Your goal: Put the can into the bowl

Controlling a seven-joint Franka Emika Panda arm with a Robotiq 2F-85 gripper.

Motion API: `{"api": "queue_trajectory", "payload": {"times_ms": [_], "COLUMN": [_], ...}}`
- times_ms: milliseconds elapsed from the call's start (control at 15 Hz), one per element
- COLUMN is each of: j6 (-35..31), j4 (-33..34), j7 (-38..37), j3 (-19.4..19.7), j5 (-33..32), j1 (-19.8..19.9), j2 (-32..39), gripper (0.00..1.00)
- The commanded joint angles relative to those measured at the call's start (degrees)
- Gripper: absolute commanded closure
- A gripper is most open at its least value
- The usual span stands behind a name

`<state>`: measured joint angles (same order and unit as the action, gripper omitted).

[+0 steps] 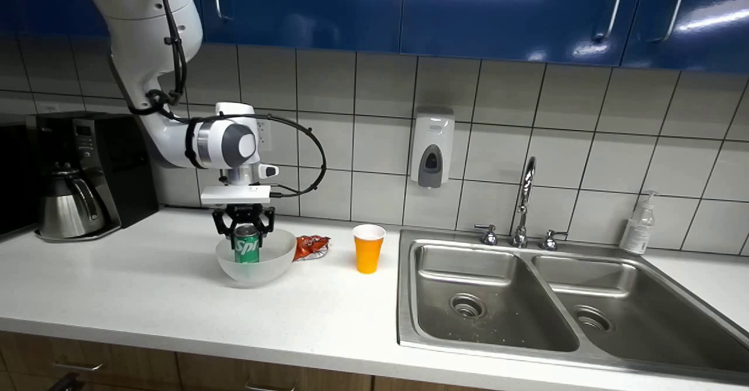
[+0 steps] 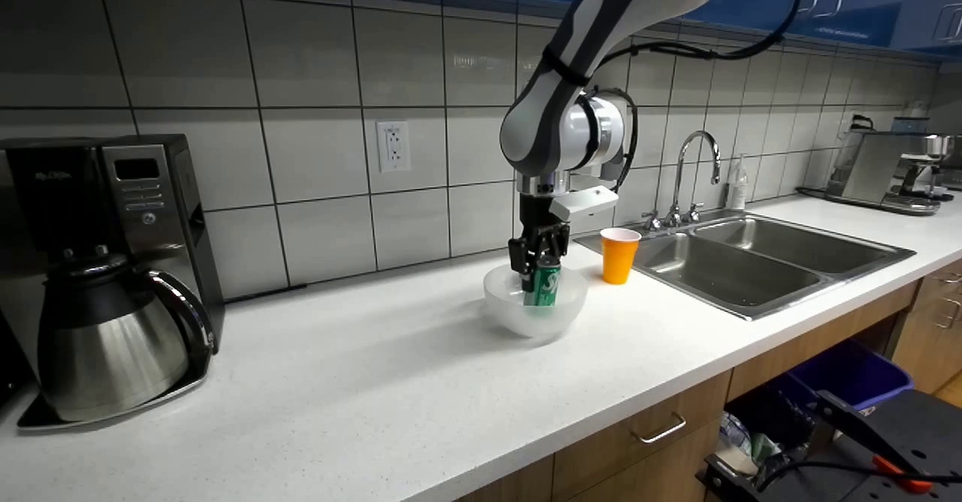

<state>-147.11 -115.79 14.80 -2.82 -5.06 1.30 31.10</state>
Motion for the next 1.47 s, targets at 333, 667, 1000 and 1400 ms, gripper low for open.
{"api": "queue_trajectory", "payload": {"times_ms": [333, 667, 1000, 1400], "j6": [2.2, 2.2, 2.3, 3.0], "j4": [1.4, 1.3, 1.1, 1.1], "j7": [-0.4, -0.4, -0.4, -0.6], "j3": [1.4, 1.4, 1.3, 1.6], "j5": [-3.4, -3.8, -3.8, -3.8], "j1": [-0.7, -0.7, -0.6, -0.5], "j2": [3.6, 4.1, 4.0, 3.9], "gripper": [0.61, 0.61, 0.61, 0.00]}}
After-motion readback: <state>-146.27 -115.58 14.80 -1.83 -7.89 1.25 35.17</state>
